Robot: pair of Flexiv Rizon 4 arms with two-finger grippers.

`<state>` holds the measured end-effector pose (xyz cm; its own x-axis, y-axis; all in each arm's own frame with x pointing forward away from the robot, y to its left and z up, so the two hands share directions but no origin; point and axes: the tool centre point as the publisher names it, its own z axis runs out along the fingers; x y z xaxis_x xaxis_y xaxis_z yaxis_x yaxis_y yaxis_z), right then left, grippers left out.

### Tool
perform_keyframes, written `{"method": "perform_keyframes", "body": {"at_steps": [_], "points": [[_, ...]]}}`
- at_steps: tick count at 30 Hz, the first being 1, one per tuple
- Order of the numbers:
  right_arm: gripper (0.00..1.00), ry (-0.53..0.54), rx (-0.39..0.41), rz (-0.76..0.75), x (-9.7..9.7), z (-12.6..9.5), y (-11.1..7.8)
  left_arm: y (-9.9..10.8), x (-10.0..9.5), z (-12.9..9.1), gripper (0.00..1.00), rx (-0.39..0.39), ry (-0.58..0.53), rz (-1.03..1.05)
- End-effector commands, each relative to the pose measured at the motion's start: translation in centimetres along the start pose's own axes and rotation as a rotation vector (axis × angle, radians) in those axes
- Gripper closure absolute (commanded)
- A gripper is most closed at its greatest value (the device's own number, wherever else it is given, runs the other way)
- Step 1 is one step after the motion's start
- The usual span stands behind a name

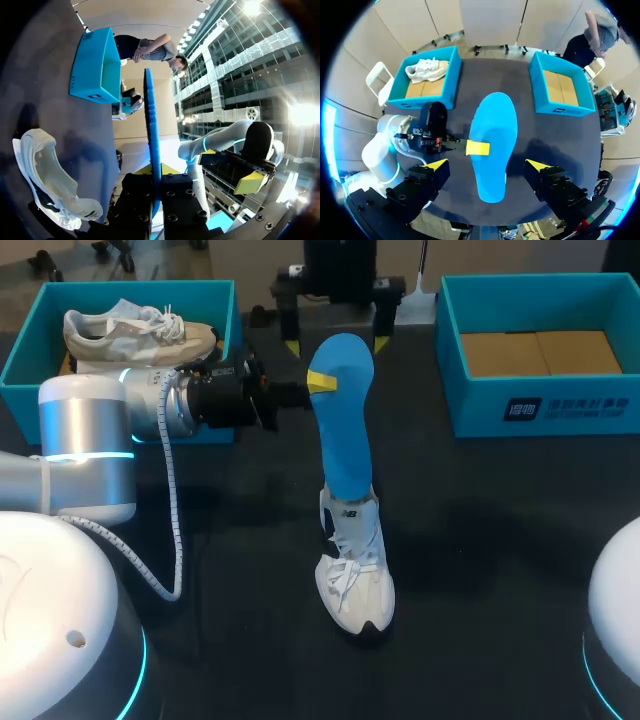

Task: Take the shoe out of the shoebox, open the shoe tongue, remove and reinsert the insole, then place the shoe into the shoebox

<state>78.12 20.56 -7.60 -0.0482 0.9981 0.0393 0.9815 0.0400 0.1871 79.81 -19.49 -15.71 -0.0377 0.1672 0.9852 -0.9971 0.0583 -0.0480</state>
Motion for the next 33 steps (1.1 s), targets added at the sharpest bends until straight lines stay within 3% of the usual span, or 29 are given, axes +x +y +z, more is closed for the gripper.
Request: {"method": "perform_keyframes", "body": {"at_steps": [1, 11, 19, 29, 33], "points": [[0.00, 0.179, -0.004, -0.029, -2.9, 0.3, -0.5, 0.1, 0.0, -0.1, 1.00, -0.001, -0.002, 0.000], [0.00, 0.494, 0.003, -0.097, -4.4, -0.2, 0.3, 0.1, 0.0, -0.1, 1.00, -0.001, -0.002, 0.000], [0.00, 0.705, 0.051, -0.098, -6.5, 1.1, -0.1, 0.1, 0.0, -0.1, 1.00, -0.001, -0.002, 0.000], [0.00, 0.843, 0.053, -0.086, -8.3, 1.9, -0.3, 0.1, 0.0, -0.1, 1.00, -0.001, -0.002, 0.000], [0.00, 0.949, 0.030, -0.074, -8.9, 2.0, -0.5, 0.1, 0.0, -0.1, 1.00, -0.001, -0.002, 0.000]]}}
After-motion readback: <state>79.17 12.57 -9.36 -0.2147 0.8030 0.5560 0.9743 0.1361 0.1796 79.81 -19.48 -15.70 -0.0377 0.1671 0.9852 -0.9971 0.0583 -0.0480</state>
